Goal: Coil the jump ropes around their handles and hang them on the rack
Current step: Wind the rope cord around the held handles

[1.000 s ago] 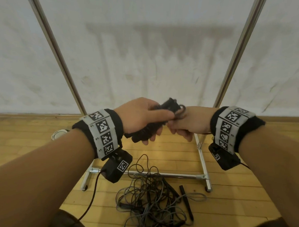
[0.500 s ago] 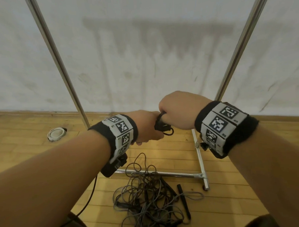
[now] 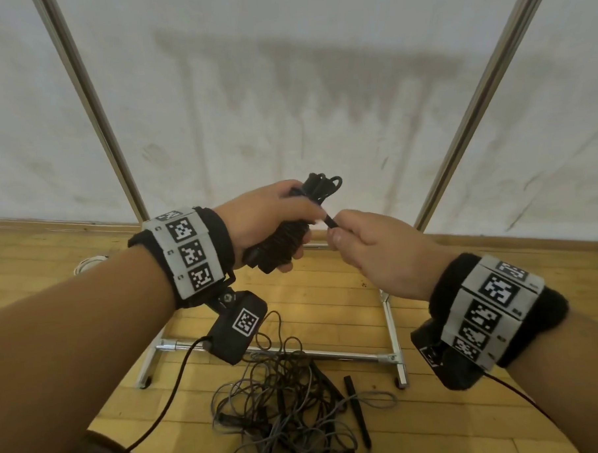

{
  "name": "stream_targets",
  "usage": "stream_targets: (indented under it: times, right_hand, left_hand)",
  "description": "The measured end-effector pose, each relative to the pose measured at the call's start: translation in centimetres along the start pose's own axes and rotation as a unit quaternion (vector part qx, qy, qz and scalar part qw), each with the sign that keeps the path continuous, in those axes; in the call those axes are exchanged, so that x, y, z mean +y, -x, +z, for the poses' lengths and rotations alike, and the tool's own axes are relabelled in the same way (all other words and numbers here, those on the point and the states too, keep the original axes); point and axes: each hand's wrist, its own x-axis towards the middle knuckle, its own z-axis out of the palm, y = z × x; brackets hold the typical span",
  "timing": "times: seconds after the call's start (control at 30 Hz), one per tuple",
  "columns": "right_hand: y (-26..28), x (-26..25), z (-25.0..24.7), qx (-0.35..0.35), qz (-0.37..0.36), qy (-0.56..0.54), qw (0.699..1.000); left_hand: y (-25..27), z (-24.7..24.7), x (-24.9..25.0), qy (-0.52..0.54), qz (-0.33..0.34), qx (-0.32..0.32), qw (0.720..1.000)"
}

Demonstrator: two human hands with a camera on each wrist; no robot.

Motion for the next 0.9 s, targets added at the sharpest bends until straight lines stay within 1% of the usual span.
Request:
stream_targets:
  times: [0.07, 0.13, 0.27, 0.37, 0.4, 0.43, 0.47, 0.53, 0.57, 0.6, 0.67, 0.7, 0.77, 0.83, 0.9]
  right_hand:
    - [0.0, 1.0, -0.2, -0.012, -0.004, -0.029, 0.999]
    - [0.2, 2.1, -0.5, -0.03, -0.007, -0.026, 0.999]
    - [0.2, 4.5, -1.1, -0.051, 0.027, 0.035, 0.998]
    - [0.3, 5.0, -1.0, -0.092, 0.039, 0.07, 0.992]
    - [0.2, 4.9, -0.8, -0.114, 0.035, 0.087, 0.989]
    - [0.1, 4.7, -0.7, -0.136, 0.03, 0.11, 0.984]
    - [-0.1, 4.3, -0.6, -0.154, 0.025, 0.136, 0.978]
    - [-0.5, 3.3, -0.5, -0.172, 0.016, 0.178, 0.969]
    - [-0.7, 2.9, -0.5, -0.173, 0.012, 0.194, 0.966]
    - [-0.8, 2.5, -0.5, -0.171, 0.008, 0.21, 0.963]
    - [-0.8, 1.6, -0.7, -0.157, -0.003, 0.248, 0.956]
    - [-0.7, 1.1, -0.7, -0.146, -0.012, 0.269, 0.952]
    - [-0.4, 0.1, -0.8, -0.128, -0.03, 0.307, 0.943]
    - [-0.1, -0.6, -0.8, -0.116, -0.04, 0.333, 0.935]
    - [0.2, -1.2, -0.8, -0.104, -0.038, 0.342, 0.933]
  left_hand:
    - [0.2, 0.1, -0.1, 0.005, 0.008, -0.013, 1.0]
    - [0.5, 0.3, -0.1, -0.023, 0.031, -0.032, 0.999]
    - [1.2, 0.6, -0.2, -0.082, 0.035, -0.086, 0.992]
    - [1.7, 2.0, -0.5, -0.164, 0.021, -0.132, 0.977]
    - [1.9, 2.7, -0.7, -0.211, 0.013, -0.146, 0.966]
    - [1.9, 3.4, -0.9, -0.273, 0.005, -0.157, 0.949]
    - [1.9, 4.2, -1.2, -0.343, -0.002, -0.163, 0.925]
    - [1.8, 5.8, -1.8, -0.467, -0.014, -0.166, 0.868]
    - [1.6, 6.4, -2.2, -0.513, -0.021, -0.165, 0.842]
    - [1.4, 6.9, -2.4, -0.544, -0.031, -0.162, 0.823]
    - [1.1, 7.3, -3.0, -0.58, -0.05, -0.142, 0.801]
    - [0.9, 7.3, -3.2, -0.588, -0.06, -0.128, 0.797]
    - [0.8, 7.3, -3.5, -0.58, -0.069, -0.1, 0.805]
    - [0.8, 7.3, -3.6, -0.542, -0.072, -0.079, 0.834]
    - [0.9, 7.2, -3.3, -0.475, -0.068, -0.054, 0.876]
